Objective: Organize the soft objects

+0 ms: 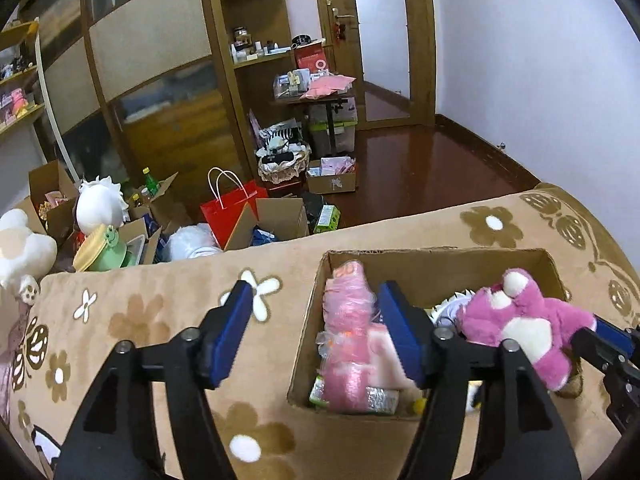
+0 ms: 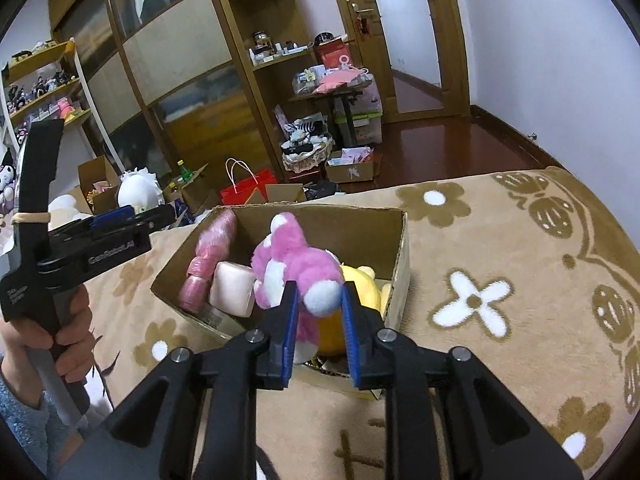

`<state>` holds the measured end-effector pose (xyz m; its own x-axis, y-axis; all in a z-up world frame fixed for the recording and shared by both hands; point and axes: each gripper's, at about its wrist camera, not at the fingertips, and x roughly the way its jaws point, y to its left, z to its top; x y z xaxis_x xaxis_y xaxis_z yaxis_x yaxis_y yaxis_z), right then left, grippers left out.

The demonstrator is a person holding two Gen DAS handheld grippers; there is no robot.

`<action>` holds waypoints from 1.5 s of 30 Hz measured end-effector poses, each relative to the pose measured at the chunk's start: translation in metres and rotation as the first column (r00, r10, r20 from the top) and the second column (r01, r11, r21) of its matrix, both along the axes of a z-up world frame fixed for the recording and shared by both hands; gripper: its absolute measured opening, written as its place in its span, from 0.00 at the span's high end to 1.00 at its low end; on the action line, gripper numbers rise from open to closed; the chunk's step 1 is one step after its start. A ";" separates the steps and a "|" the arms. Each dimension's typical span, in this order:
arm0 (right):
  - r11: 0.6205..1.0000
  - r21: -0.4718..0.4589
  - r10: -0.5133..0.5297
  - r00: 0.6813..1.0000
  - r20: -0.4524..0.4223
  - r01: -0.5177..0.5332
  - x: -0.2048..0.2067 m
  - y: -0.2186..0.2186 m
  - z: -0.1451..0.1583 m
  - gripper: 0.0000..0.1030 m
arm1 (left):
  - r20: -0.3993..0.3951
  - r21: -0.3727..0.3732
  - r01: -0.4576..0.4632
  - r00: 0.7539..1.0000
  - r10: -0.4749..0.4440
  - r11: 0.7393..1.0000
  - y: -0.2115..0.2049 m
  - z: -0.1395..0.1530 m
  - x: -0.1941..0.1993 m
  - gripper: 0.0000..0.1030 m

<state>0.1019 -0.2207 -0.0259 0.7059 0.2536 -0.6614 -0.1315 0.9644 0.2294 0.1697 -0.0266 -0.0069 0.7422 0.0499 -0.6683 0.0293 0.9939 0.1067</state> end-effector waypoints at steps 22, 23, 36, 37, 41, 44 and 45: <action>0.992 -0.020 -0.116 0.979 0.169 0.121 -0.090 -0.006 0.077 0.00 | 0.129 -0.031 0.063 0.990 -0.059 0.998 0.019 0.070 -0.130 0.02; 0.991 -0.022 -0.124 0.977 0.175 0.130 -0.095 -0.006 0.079 0.00 | 0.136 -0.037 0.063 0.989 -0.058 0.997 0.020 0.072 -0.135 0.01; 0.982 -0.043 -0.171 0.960 0.221 0.185 -0.146 -0.009 0.091 0.00 | 0.193 -0.020 0.059 0.980 -0.054 0.998 0.024 0.079 -0.182 0.01; 0.981 -0.043 -0.174 0.960 0.221 0.187 -0.148 -0.010 0.090 0.00 | 0.191 -0.019 0.059 0.980 -0.054 0.998 0.024 0.077 -0.183 0.01; 0.978 -0.049 -0.186 0.957 0.224 0.201 -0.153 -0.011 0.086 0.00 | 0.189 -0.018 0.060 0.980 -0.056 0.998 0.027 0.068 -0.185 0.01; 0.977 -0.061 -0.185 0.957 0.225 0.203 -0.153 -0.010 0.082 0.00 | 0.186 -0.020 0.058 0.981 -0.053 0.998 0.027 0.064 -0.183 0.01; 0.977 -0.066 -0.183 0.959 0.217 0.202 -0.152 -0.010 0.080 0.00 | 0.180 -0.022 0.056 0.982 -0.051 0.998 0.028 0.063 -0.182 0.01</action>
